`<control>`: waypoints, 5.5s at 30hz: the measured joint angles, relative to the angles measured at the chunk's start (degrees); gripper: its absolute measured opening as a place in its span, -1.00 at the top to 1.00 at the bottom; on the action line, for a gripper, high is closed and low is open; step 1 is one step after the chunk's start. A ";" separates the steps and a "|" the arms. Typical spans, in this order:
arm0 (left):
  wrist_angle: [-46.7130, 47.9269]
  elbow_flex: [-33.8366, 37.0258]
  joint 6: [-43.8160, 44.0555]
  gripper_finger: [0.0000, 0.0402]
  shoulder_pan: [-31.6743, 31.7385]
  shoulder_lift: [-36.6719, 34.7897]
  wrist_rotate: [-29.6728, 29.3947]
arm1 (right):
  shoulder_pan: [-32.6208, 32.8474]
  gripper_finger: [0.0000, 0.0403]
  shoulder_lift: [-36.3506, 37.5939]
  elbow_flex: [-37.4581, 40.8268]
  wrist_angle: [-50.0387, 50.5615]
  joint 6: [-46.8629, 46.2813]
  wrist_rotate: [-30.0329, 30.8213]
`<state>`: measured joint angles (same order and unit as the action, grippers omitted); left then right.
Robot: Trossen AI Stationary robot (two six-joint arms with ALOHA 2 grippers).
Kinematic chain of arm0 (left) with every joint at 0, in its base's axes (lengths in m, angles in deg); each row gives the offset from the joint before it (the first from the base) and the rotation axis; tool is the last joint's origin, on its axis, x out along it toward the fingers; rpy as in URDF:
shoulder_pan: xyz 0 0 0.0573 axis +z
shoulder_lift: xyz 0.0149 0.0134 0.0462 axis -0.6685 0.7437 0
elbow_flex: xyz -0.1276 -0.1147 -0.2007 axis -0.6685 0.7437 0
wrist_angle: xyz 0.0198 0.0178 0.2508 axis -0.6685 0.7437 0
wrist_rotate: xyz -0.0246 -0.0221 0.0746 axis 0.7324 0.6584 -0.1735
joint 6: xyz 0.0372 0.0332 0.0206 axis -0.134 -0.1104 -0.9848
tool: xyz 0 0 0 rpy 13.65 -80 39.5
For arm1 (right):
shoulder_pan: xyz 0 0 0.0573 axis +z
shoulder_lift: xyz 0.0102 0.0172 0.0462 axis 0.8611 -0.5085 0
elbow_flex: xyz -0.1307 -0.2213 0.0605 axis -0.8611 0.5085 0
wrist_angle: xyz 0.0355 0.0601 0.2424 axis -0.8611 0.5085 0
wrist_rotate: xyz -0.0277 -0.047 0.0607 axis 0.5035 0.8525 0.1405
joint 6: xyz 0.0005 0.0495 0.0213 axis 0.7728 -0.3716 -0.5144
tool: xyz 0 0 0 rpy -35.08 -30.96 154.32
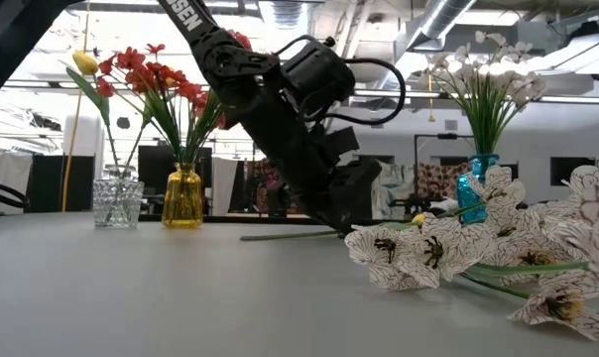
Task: Sort flowers into vase by color
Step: Put the yellow tulip into the transparent vase
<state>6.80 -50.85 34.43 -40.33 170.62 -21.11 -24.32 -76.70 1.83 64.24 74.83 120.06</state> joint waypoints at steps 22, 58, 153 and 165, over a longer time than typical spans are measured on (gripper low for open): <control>6.72 0.04 -6.30 1.00 -6.18 -21.42 -5.63 | 0.00 -0.09 0.00 0.00 -0.04 -0.08 -0.42; 20.11 -0.02 -9.06 1.00 -20.22 -40.20 -14.86 | -8.61 -0.09 -0.07 0.02 -29.84 15.77 -1.46; 31.98 46.51 0.43 1.00 -25.12 -80.94 -69.31 | -10.80 -0.09 -0.04 0.02 -29.77 17.90 -14.91; 32.67 46.51 5.64 1.00 -21.94 -80.94 -64.92 | -10.80 -0.09 -0.04 0.02 -29.77 17.94 -14.91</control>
<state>39.47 -4.34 40.07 -62.27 89.68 -86.03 -35.12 -76.74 1.85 34.47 92.77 105.15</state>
